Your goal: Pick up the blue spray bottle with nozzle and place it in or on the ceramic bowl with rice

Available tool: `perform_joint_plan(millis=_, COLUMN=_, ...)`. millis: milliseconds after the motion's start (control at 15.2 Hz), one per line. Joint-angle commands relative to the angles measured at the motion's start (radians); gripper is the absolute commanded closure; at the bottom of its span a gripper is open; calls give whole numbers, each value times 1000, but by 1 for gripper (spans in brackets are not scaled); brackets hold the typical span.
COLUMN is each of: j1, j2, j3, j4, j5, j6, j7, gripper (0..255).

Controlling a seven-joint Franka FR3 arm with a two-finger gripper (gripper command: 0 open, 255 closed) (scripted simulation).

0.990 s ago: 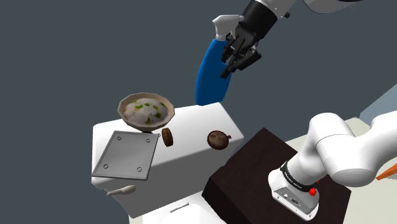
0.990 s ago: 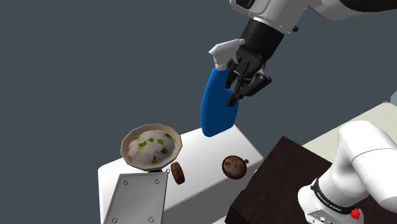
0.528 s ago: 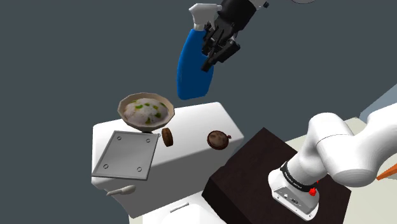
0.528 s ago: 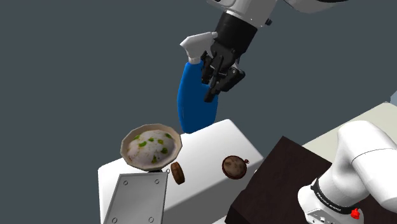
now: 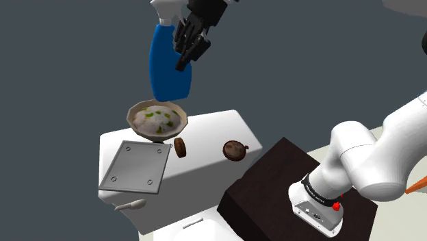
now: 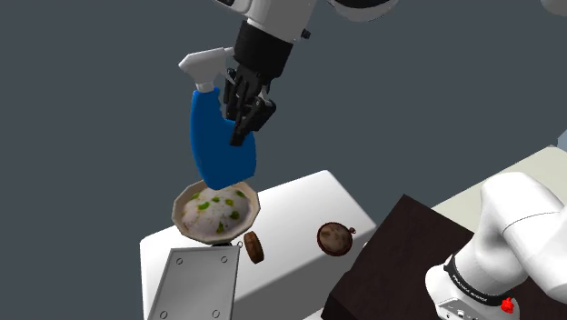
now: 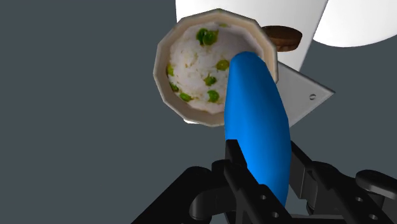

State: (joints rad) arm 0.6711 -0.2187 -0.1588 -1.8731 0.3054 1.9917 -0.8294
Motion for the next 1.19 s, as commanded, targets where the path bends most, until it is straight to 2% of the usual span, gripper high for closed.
perform_joint_plan(millis=0, j1=7, j2=89, j3=0, j4=87, j5=13, j6=2, j7=3, gripper=255)
perform_joint_plan(millis=66, j1=9, j2=125, j3=-1, j4=126, j5=18, j6=-1, j7=4, gripper=255)
perform_joint_plan(millis=792, j1=12, j2=116, j3=3, j4=-36, j5=41, j6=147, j7=-45, gripper=255)
perform_joint_plan(millis=1122, j1=12, j2=116, j3=3, j4=-36, j5=41, j6=147, j7=-45, gripper=255)
